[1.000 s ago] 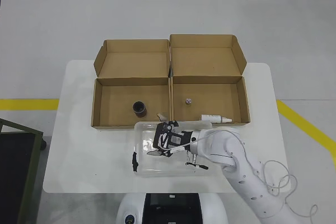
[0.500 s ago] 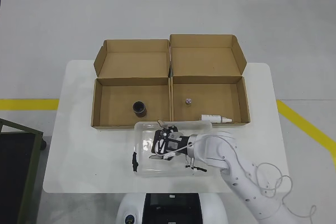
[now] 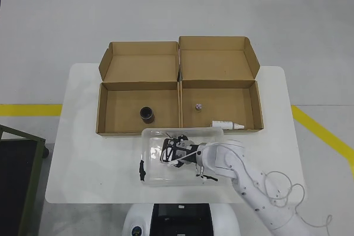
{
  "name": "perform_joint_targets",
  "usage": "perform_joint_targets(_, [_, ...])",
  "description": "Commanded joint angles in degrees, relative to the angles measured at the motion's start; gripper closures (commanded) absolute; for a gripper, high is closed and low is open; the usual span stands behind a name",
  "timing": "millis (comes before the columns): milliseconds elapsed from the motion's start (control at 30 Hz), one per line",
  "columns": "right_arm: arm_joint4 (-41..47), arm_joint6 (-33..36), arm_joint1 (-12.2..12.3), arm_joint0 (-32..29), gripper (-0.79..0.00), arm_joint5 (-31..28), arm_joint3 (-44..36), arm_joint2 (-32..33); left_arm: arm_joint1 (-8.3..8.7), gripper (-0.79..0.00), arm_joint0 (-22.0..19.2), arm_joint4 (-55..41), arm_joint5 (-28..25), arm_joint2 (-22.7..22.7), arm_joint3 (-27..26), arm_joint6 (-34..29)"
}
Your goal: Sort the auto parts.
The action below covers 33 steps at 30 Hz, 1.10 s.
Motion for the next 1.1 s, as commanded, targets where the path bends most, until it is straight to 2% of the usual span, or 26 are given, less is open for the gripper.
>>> perform_joint_targets(0, [-0.02, 0.25, -0.09, 0.53, -0.570, 0.06, 1.15, -0.43, 0.00, -0.785, 0.00, 0.00, 0.00, 0.00, 0.00, 0.00])
perform_joint_targets(233, [0.67, -0.06, -0.60, 2.80, -0.529, 0.50, 5.01, -2.13, 0.00, -0.785, 0.00, 0.00, 0.00, 0.00, 0.00, 0.00])
perform_joint_targets(367, [0.95, -0.40, -0.72, 3.63, -0.400, 1.01, 6.76, -2.29, 0.00, -0.785, 0.00, 0.00, 0.00, 0.00, 0.00, 0.00])
perform_joint_targets(567, [1.22, -0.81, -0.97, 4.73, -0.305, 1.05, 8.86, -3.14, 0.00, -0.785, 0.00, 0.00, 0.00, 0.00, 0.00, 0.00])
perform_joint_targets(667, [1.48, -1.28, -1.04, 4.99, -0.185, 1.09, 9.39, -3.36, 0.00, -0.785, 0.00, 0.00, 0.00, 0.00, 0.00, 0.00])
perform_joint_targets(700, [1.73, -1.81, -1.04, 4.97, -0.117, 0.87, 9.45, -3.39, 0.00, -0.785, 0.00, 0.00, 0.00, 0.00, 0.00, 0.00])
perform_joint_targets(733, [1.52, -1.95, -1.01, 5.01, 0.000, 0.53, 9.45, -3.44, 0.00, -0.785, 0.00, 0.00, 0.00, 0.00, 0.00, 0.00])
perform_joint_targets(1067, [7.43, -5.60, 0.08, 1.88, 0.000, -2.69, 4.19, 0.17, 0.00, -0.785, 0.00, 0.00, 0.00, 0.00, 0.00, 0.00])
